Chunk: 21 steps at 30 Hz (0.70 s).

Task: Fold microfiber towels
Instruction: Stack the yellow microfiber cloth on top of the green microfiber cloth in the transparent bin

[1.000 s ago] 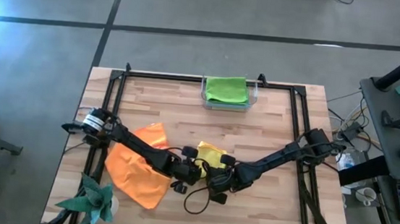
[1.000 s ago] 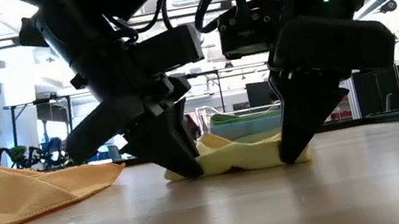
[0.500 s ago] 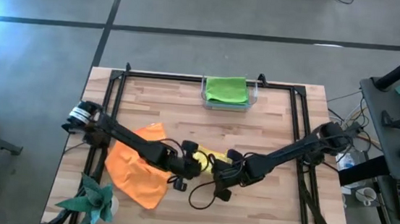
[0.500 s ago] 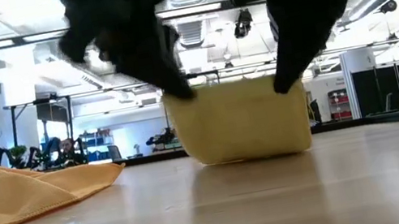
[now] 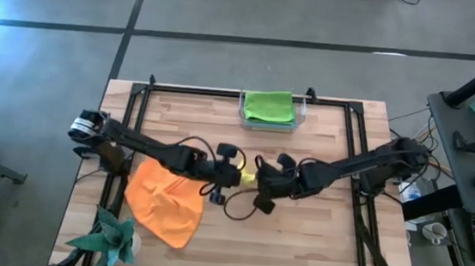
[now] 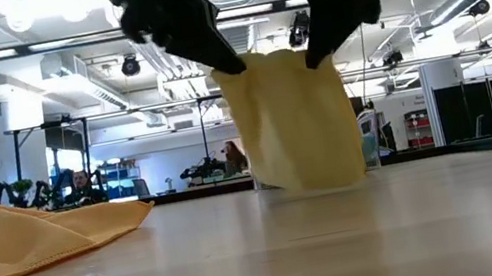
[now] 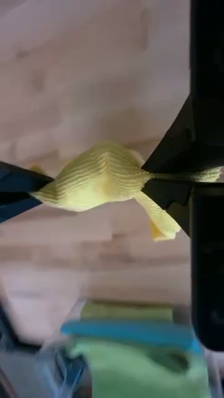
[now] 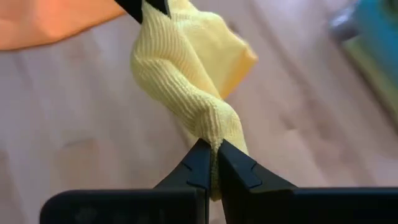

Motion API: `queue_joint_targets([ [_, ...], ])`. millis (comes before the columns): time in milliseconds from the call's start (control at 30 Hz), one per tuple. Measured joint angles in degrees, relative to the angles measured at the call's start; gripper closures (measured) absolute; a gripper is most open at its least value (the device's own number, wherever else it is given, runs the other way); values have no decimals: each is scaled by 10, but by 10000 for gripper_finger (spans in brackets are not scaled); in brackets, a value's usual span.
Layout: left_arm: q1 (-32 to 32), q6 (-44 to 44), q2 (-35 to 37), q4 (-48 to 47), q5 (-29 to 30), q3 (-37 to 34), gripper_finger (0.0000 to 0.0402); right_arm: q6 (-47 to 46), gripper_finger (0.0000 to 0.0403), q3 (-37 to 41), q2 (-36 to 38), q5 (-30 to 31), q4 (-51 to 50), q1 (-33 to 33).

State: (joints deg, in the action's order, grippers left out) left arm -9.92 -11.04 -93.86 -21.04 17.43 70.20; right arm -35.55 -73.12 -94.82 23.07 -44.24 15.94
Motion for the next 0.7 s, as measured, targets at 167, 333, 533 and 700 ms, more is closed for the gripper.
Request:
queue_joint_targets([
  [167, 37, -20, 1, 2, 0, 21, 400, 36, 391, -35, 18, 11, -60, -51],
  [333, 75, -71, 2, 4, 9, 46, 400, 76, 391, -69, 32, 25, -83, -110],
  [533, 136, -119, 2, 14, 27, 74, 400, 145, 391, -109, 37, 27, -85, -187],
  [700, 190, -124, 2, 31, 26, 93, 400, 189, 391, -135, 37, 27, -76, -246],
])
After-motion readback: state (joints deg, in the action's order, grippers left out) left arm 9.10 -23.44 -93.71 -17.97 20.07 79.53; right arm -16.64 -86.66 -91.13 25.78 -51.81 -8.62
